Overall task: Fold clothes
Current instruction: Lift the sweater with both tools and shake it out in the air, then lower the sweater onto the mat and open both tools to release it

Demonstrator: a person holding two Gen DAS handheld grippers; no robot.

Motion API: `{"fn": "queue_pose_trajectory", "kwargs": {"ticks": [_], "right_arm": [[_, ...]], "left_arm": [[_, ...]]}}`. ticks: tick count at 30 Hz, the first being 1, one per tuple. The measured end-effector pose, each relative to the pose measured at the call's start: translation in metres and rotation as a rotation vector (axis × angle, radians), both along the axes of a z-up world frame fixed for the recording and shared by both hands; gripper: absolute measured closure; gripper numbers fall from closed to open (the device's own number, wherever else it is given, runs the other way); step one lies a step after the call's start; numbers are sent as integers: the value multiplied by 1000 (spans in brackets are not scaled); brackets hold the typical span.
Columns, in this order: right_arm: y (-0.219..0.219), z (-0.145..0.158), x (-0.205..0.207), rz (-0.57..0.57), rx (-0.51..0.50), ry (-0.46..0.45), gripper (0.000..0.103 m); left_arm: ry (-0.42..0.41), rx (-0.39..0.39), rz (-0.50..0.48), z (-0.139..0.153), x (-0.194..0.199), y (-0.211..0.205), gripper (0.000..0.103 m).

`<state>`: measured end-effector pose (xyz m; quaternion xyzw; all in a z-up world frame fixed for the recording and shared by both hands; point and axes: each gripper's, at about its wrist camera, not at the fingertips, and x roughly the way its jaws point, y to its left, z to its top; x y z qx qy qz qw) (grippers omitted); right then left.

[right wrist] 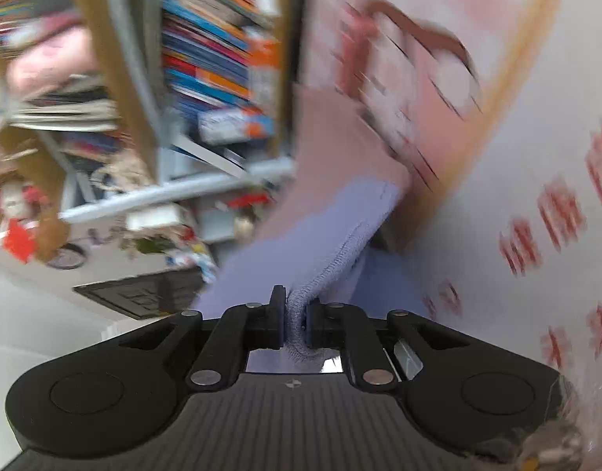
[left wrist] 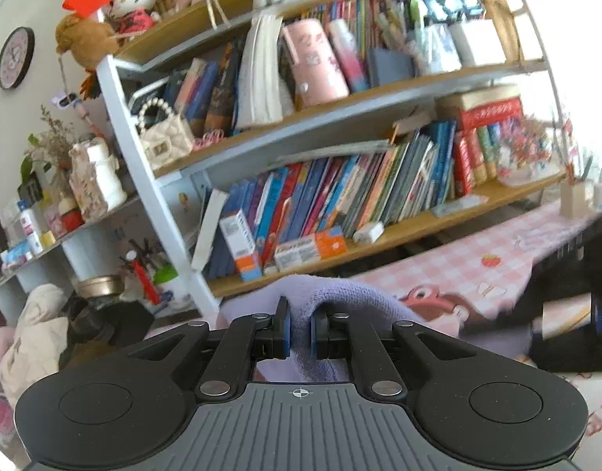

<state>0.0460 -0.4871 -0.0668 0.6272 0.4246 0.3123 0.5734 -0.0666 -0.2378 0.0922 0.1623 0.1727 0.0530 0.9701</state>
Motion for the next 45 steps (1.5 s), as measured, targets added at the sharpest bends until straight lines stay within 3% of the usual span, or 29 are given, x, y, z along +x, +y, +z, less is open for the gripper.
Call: {"fn": "queue_pose_trajectory", "kwargs": {"ticks": [3,9,12,15,18,20,24,26,29,34,37,39,45], "right_arm": [[-34,47,10,-121,46,-185,95],[-88,182,20,-325,113,-681,96],[-88,241,14,-330,144,-905,96],[-59,270,21,-274,111,-1006,96],[-22,238,50,-196,-12,-875,96],[3,214,70,-142,-96,-773,96],[60,120,91,-60,-346,-520,96],[84,93,93,-24,-427,-456,96],[113,88,103,4,-448,-432,96],[166,117,112,66,-529,-550,96],[193,112,108,123,-652,-576,82],[193,104,99,126,-722,-583,55],[142,71,58,142,-803,-499,55]], "left_arm": [[-88,-59,-93,27,-6,-4,94],[-291,-210,-441,91,-30,-21,94],[-378,-417,-575,115,-40,-8,94],[-366,-526,-578,115,-34,10,94],[-228,-533,-473,85,-13,22,94],[-71,-523,-369,44,10,31,93],[208,-446,-181,-42,40,48,94],[271,-423,-120,-64,44,59,94],[308,-429,-72,-79,52,78,94],[334,-419,-35,-87,68,96,94],[360,-430,-13,-95,76,110,93],[372,-438,-7,-100,81,118,93],[406,-468,13,-114,84,130,93]]}}
